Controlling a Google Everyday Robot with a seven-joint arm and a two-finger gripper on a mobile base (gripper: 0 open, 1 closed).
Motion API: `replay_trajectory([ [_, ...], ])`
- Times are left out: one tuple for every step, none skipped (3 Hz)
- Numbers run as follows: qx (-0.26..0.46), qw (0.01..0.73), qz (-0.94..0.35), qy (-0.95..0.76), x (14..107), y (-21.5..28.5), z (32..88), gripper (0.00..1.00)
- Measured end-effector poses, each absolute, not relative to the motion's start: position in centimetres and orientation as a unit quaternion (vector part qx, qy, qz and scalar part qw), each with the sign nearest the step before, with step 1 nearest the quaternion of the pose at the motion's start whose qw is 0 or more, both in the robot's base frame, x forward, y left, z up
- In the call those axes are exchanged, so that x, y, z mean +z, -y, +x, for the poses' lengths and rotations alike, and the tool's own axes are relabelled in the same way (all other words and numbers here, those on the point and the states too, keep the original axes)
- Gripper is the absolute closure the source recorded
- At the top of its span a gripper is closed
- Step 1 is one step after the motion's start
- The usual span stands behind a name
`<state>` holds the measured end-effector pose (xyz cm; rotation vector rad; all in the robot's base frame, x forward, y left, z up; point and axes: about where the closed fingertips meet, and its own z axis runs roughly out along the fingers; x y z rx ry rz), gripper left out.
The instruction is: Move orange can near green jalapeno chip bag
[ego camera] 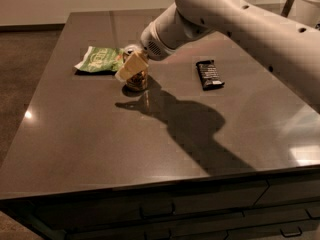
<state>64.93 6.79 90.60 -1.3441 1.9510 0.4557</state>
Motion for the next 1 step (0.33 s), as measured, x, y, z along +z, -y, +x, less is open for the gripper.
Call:
replay_trajectory([
  [0.176,0.356,-0.521,-0.756,90.6,-6.79,64.92,0.0],
])
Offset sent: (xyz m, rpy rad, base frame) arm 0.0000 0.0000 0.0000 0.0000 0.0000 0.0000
